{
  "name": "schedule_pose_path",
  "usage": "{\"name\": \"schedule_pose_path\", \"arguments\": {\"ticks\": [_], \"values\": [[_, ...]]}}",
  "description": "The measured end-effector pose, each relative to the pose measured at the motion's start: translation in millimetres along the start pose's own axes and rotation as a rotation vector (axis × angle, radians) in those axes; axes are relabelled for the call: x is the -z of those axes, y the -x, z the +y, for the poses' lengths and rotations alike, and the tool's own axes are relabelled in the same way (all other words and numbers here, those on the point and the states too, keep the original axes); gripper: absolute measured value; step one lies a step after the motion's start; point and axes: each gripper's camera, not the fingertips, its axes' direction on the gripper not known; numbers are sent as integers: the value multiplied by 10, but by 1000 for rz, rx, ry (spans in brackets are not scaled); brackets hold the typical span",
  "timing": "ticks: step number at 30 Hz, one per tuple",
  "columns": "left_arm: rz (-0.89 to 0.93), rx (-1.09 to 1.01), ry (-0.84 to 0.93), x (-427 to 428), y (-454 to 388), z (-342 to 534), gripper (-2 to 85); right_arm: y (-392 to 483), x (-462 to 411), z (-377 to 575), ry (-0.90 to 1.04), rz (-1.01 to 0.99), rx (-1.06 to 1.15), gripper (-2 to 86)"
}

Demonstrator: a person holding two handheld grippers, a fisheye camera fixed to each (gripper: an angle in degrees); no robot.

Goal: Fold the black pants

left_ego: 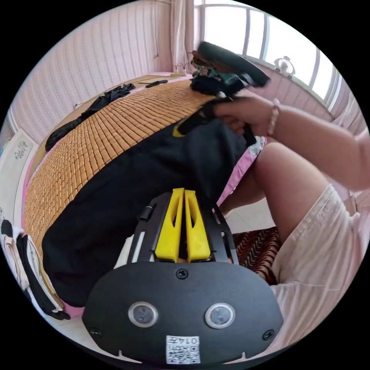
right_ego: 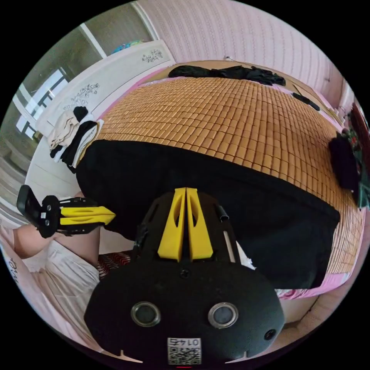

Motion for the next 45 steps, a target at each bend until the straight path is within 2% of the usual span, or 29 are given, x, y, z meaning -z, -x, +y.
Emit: {"name": "schedule_pose_path", "arguments": {"ticks": [3,5,6,8,11,14,17,20,22,24,27,29,32,35,38,42,45], "values": [[51,29,-71,97,7,-114,15,-700,427,706,-136,147,-235,-1],[37,19,-125,100,-34,-253,48,-1260,770,1314,-363,181,-487,12],[33,-15,-127,48,-83,-397,72,-1378,839,1473,-423,182,-528,18],[45,-81,-100,-79,-173,-661,80,-1780,1028,2041,-570,277,-712,66],[90,-116,-90,-305,-299,-1164,88,-2108,1165,2650,-679,435,-927,120],[133,-144,-90,-580,-436,-1698,95,-2492,1214,3101,-746,315,-1088,130],[152,-181,-73,-938,-596,-2260,100,-2898,1171,3321,-653,230,-1181,135],[187,-203,-45,-1332,-799,-2847,117,-3108,1204,3589,-712,172,-1216,138],[178,-252,-33,-1652,-1035,-3234,121,-3136,1294,3684,-784,223,-1156,140],[174,-299,3,-1928,-1247,-3485,123,-3194,1416,3695,-760,315,-1102,145],[213,-398,67,-2380,-1628,-3797,124,-3409,1515,3707,-609,398,-1051,152],[204,-454,89,-2615,-1839,-3929,124,-3653,1432,3815,-534,309,-1055,151],[213,-461,135,-2999,-2066,-4123,130,-3933,1355,3951,-521,147,-1045,144],[192,-439,170,-3322,-2197,-4250,135,-4071,1405,4099,-536,157,-1062,139],[85,-470,250,-3638,-2302,-4294,131,-4248,1361,4175,-493,117,-1072,120],[142,-500,269,-3753,-2383,-4315,84,-4386,1323,4230,-482,29,-1033,72],[168,-521,302,-3783,-2473,-4348,27,-4442,1323,4278,-473,40,-1029,45]]}}
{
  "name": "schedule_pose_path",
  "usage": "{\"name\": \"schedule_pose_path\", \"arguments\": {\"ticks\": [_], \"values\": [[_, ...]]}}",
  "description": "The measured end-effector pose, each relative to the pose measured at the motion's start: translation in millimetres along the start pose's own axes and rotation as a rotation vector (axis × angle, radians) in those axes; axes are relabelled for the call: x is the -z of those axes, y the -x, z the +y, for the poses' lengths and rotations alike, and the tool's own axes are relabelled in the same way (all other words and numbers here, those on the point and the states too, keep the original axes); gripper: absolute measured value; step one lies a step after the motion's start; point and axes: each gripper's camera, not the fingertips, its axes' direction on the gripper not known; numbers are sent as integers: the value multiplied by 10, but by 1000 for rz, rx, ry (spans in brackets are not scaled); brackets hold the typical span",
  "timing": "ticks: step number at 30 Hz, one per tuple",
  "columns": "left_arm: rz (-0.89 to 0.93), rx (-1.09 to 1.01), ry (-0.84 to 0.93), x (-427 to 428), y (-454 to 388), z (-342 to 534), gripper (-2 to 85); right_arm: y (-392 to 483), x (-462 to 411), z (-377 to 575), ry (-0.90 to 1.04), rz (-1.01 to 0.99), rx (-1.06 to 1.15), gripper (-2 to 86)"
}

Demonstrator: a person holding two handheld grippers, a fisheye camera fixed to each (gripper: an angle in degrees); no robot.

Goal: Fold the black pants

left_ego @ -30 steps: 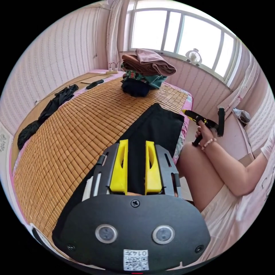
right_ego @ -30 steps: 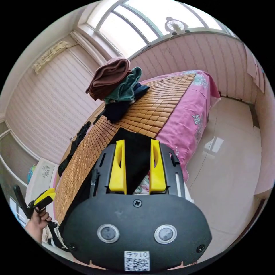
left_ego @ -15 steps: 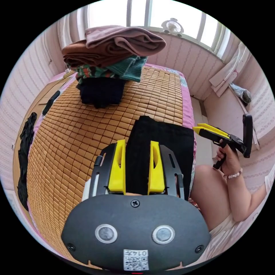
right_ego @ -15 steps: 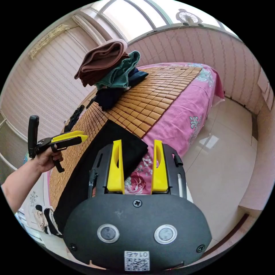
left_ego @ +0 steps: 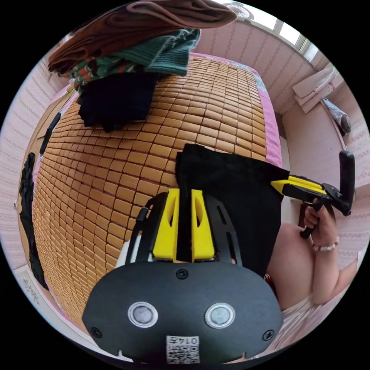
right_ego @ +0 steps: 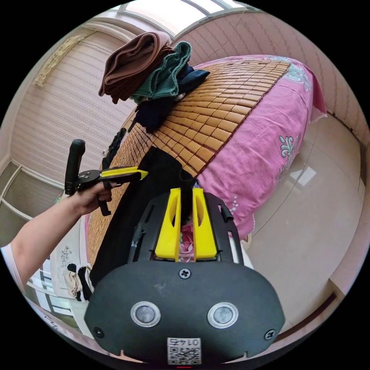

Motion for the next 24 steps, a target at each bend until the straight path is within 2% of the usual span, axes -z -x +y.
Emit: {"name": "schedule_pose_path", "arguments": {"ticks": [4,7,9,11,15,19,24], "values": [[-51,-55,5,12,-99,-35,-5,-83,20,-5,-8,-3,15,23],[-52,-15,0,75,-57,-26,-9,-123,85,45,-68,-22,19,16],[-57,0,-12,149,-35,-35,-9,-153,186,123,-169,-50,10,14],[-49,10,-44,260,-19,-74,-10,-236,329,305,-389,-170,-35,12],[-11,4,-129,565,-52,-272,-10,-324,508,489,-553,-206,-61,11],[26,-57,-200,834,-216,-480,-10,-477,699,715,-728,-340,-93,10],[78,-109,-319,1335,-382,-561,-10,-406,912,902,-877,-513,-1,11]]}}
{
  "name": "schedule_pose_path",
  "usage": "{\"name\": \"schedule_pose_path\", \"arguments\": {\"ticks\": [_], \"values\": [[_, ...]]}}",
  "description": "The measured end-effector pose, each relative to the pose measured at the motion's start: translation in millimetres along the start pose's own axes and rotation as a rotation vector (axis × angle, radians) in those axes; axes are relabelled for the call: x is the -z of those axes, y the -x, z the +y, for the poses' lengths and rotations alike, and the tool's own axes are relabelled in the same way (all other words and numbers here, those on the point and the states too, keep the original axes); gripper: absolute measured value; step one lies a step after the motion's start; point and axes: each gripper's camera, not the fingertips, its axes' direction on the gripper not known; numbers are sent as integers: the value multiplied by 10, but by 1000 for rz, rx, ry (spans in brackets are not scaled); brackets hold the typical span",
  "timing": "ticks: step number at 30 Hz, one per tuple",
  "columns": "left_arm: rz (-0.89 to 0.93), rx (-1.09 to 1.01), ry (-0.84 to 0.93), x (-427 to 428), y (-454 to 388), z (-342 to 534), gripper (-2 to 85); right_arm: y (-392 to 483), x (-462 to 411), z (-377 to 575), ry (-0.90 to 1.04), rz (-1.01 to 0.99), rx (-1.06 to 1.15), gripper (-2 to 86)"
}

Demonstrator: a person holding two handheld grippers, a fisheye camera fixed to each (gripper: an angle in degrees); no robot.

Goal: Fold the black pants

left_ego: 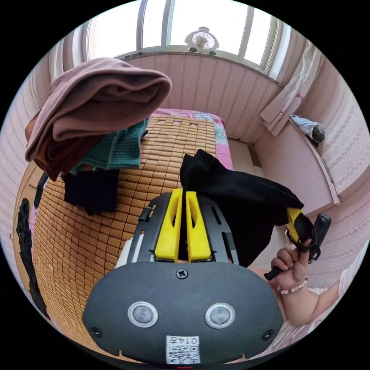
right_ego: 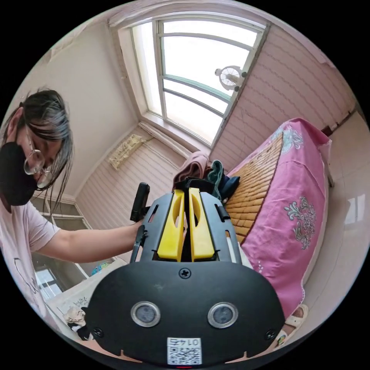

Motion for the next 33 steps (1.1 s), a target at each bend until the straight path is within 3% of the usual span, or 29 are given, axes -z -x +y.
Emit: {"name": "schedule_pose_path", "arguments": {"ticks": [4,8,12,17,20,22,24,26,28,33], "values": [[5,-21,-82,743,42,101,-10,387,-62,15,27,-234,72,11],[-1,32,-167,1662,297,553,-10,1271,-421,150,224,-489,259,12],[-60,126,-255,2978,531,1499,-9,2143,-748,563,402,-769,315,13],[-216,324,-310,4365,750,3132,0,3799,-1233,1880,843,-1006,416,19],[-366,529,-344,5063,710,4411,40,4660,-1372,3101,1191,-1063,451,30],[-565,719,-285,5486,544,5559,60,5016,-1401,3985,1368,-1057,458,50],[-703,898,-252,5701,363,6441,63,5216,-1374,4910,1567,-969,592,87],[-725,1079,-200,5810,180,7240,63,5282,-1256,5767,1835,-826,796,98],[-669,1241,-198,5868,-120,7977,63,5303,-1139,5879,1856,-880,774,103],[-509,1268,-248,5729,-403,8396,77,5350,-1186,5786,1799,-821,741,101]]}}
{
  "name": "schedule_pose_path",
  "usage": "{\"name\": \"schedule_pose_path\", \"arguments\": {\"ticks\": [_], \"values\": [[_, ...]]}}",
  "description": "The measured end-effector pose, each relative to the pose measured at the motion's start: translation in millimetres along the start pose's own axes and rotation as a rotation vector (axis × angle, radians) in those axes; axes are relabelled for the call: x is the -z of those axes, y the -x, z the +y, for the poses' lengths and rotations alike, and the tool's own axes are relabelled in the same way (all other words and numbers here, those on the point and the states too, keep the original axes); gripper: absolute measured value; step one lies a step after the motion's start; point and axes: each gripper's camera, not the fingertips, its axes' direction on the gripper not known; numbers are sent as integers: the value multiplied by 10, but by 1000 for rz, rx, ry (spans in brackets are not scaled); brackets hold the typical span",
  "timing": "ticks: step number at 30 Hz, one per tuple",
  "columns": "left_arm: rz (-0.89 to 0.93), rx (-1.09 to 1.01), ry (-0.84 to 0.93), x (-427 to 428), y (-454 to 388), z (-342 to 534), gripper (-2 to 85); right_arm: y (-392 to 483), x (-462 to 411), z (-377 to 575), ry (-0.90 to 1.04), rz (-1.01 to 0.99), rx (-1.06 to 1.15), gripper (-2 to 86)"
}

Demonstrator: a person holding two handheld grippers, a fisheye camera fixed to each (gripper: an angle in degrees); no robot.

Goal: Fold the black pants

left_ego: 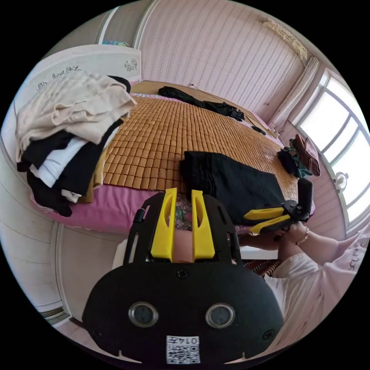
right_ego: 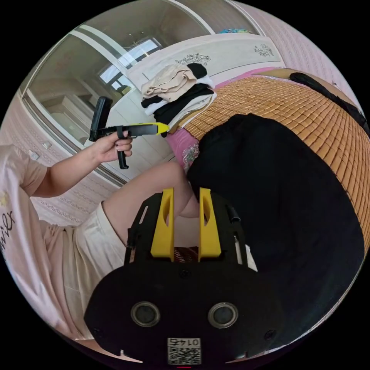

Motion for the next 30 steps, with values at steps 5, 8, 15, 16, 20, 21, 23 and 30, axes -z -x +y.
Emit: {"name": "schedule_pose_path", "arguments": {"ticks": [5,8,15,16,20,21,23,30], "values": [[121,-109,96,-342,-223,-120,122,-89,54,-939,28,272,113,110],[137,-179,327,-645,-310,-307,150,-173,-174,-1586,108,382,225,116],[140,-225,475,-730,-310,-456,80,-410,-878,-2559,329,342,261,97],[176,-237,504,-735,-303,-462,58,-434,-987,-2638,414,300,242,69],[205,-262,463,-547,-288,-442,3,-320,-817,-2751,381,263,303,22],[208,-264,430,-443,-282,-421,-3,-297,-755,-2767,361,265,311,20],[225,-266,363,-220,-280,-393,-7,-169,-440,-2861,261,241,340,15],[27,-198,74,678,-144,-489,25,-54,-266,-3551,113,328,310,89]]}}
